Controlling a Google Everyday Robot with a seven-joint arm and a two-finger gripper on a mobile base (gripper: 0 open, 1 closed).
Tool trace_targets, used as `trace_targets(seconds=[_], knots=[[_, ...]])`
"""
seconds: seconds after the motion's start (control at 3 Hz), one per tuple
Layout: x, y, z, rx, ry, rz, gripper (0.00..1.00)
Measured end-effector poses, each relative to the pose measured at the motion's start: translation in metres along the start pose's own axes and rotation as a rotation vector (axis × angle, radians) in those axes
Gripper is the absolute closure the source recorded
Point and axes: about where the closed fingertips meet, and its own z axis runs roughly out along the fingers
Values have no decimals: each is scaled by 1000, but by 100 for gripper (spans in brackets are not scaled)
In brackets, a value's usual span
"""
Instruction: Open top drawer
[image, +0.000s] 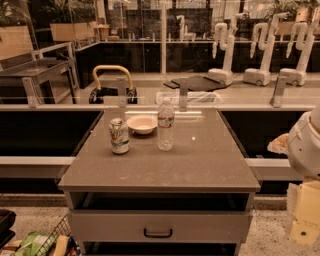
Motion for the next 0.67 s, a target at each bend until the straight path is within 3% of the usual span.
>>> trace_targets(seconds=[0.67], knots=[[-3, 1, 12, 3, 3, 13, 0]])
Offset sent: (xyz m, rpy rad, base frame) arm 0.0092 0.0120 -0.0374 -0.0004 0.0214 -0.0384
